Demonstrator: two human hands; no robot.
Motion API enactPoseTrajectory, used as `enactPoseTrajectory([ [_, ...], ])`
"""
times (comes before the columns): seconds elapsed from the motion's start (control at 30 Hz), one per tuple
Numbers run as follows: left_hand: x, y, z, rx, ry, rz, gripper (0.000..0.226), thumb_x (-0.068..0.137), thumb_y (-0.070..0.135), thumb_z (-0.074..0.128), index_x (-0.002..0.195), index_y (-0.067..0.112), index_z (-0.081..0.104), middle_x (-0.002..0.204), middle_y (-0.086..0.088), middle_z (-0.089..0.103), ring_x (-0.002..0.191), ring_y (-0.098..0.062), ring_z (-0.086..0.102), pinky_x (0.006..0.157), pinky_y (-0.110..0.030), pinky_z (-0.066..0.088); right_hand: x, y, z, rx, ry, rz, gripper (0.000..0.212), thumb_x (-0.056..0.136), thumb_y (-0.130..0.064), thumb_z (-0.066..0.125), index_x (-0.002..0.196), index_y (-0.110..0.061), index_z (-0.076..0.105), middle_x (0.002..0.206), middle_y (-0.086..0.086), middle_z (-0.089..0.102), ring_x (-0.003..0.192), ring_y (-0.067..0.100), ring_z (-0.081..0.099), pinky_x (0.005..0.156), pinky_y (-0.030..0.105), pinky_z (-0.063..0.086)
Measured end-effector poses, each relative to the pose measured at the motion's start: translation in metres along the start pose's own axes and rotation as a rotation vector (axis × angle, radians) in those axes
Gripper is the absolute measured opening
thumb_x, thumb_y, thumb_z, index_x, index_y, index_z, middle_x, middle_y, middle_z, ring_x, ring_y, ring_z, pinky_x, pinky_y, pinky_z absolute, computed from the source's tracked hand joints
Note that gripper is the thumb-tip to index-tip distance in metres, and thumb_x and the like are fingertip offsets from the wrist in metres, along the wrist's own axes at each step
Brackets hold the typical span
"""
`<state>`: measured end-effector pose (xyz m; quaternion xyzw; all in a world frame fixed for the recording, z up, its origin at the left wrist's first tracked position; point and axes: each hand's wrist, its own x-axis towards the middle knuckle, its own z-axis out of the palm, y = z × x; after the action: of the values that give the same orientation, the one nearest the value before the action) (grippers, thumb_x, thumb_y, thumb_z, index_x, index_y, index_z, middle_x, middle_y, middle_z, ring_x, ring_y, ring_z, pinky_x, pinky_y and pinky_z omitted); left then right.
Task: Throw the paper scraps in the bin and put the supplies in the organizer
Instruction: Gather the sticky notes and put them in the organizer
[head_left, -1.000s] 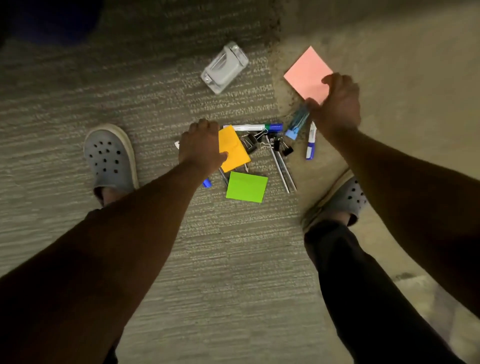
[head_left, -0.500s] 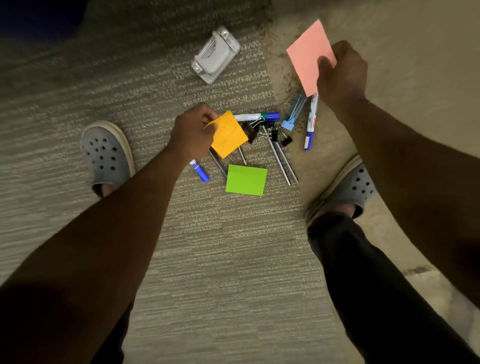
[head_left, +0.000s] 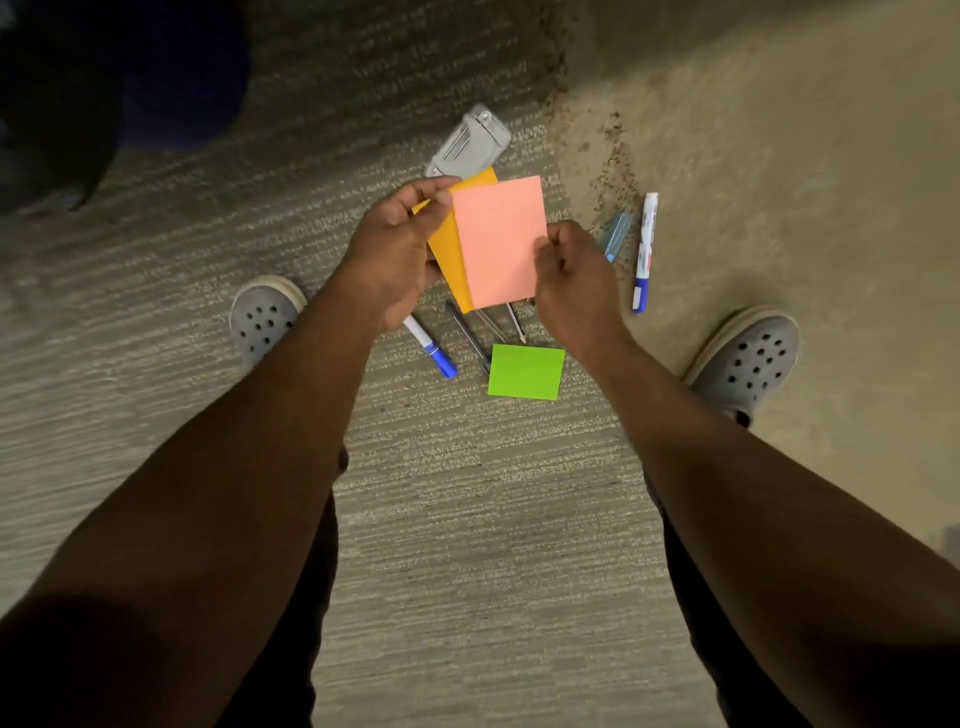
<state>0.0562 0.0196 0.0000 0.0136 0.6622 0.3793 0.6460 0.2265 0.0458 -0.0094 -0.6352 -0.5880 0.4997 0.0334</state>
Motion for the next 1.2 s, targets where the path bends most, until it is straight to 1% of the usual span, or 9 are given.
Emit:
enactPoseTrajectory([
  [0.13,0.005,-0.01,-0.002,-0.025,0.057,0.009,0.005,0.097,0.024,0.057,0.101,0.024,0.056,0.092,0.002,0.067,0.078,-0.013,0.062,0.07,-0.032,0.051,0.0,-0.005,0.024,-0.045,0.004,0.002,0.02,0.099,-0.019,0.045,0.092,-0.004,0.056,0.087,0.014,0.062,0.08,0.023,0.054,0.062,0.026,0.023],
  [0.27,0.01,-0.031,-0.019,0.301,0.216,0.096,0.026,0.084,0.016,0.065,0.098,0.036,0.056,0.115,-0.01,0.061,0.095,-0.03,0.062,0.073,-0.047,0.055,-0.01,0.02,0.042,-0.178,0.08,-0.129,0.027,0.099,-0.017,0.044,0.086,0.001,0.059,0.08,0.023,0.063,0.074,0.036,0.058,0.061,0.033,0.023],
  [0.4,0.014,-0.046,-0.04,0.309,0.305,0.103,0.033,0.091,0.008,0.059,0.105,0.036,0.051,0.122,-0.006,0.054,0.089,-0.02,0.057,0.065,-0.03,0.048,-0.035,0.08,0.057,-0.706,-0.145,-0.114,0.024,0.091,-0.026,0.056,0.102,-0.005,0.059,0.101,0.019,0.061,0.096,0.037,0.055,0.077,0.04,0.043],
  [0.47,0.014,-0.051,-0.051,0.321,0.299,0.101,0.033,0.092,0.006,0.058,0.108,0.035,0.051,0.118,0.003,0.051,0.091,-0.017,0.057,0.064,-0.027,0.049,-0.051,0.105,0.065,-0.942,-0.288,-0.111,0.039,0.082,-0.033,0.067,0.112,-0.01,0.055,0.108,0.013,0.06,0.101,0.033,0.054,0.08,0.04,0.045],
  [0.67,0.013,-0.055,-0.087,0.292,0.351,0.05,0.031,0.092,0.012,0.059,0.105,0.04,0.053,0.121,-0.001,0.053,0.093,-0.022,0.058,0.063,-0.029,0.047,-0.062,0.125,0.081,-1.155,-0.138,-0.201,0.031,0.083,-0.02,0.065,0.109,-0.012,0.052,0.101,0.012,0.057,0.09,0.032,0.053,0.073,0.039,0.043],
  [0.83,0.008,-0.042,-0.105,0.269,0.403,0.035,0.031,0.091,0.014,0.061,0.095,0.044,0.053,0.122,-0.005,0.057,0.092,-0.022,0.059,0.061,-0.028,0.047,-0.05,0.115,0.075,-1.166,-0.1,-0.159,0.027,0.083,-0.018,0.065,0.105,-0.012,0.051,0.102,0.014,0.057,0.09,0.033,0.053,0.075,0.04,0.043],
  [1.0,-0.004,-0.026,-0.111,0.269,0.388,0.062,0.028,0.091,0.016,0.061,0.096,0.043,0.053,0.116,-0.009,0.06,0.085,-0.019,0.058,0.061,-0.028,0.046,-0.05,0.114,0.067,-1.106,-0.254,-0.19,0.022,0.078,-0.016,0.072,0.097,-0.011,0.063,0.088,0.013,0.065,0.083,0.035,0.059,0.072,0.04,0.045],
  [1.07,-0.017,-0.014,-0.107,0.241,0.387,0.07,0.029,0.091,0.016,0.061,0.102,0.041,0.051,0.116,-0.007,0.059,0.085,-0.018,0.058,0.059,-0.027,0.046,-0.064,0.099,0.062,-0.984,-0.262,-0.15,0.016,0.084,-0.016,0.066,0.097,-0.008,0.063,0.088,0.016,0.064,0.08,0.037,0.061,0.068,0.042,0.048],
  [1.2,-0.059,0.016,-0.094,0.132,0.384,0.102,0.031,0.092,0.013,0.06,0.104,0.04,0.052,0.118,-0.008,0.059,0.084,-0.016,0.058,0.058,-0.027,0.046,-0.086,0.031,0.036,-0.506,-0.107,0.021,0.032,0.092,-0.033,0.054,0.106,-0.006,0.062,0.091,0.021,0.067,0.081,0.04,0.063,0.065,0.039,0.046],
])
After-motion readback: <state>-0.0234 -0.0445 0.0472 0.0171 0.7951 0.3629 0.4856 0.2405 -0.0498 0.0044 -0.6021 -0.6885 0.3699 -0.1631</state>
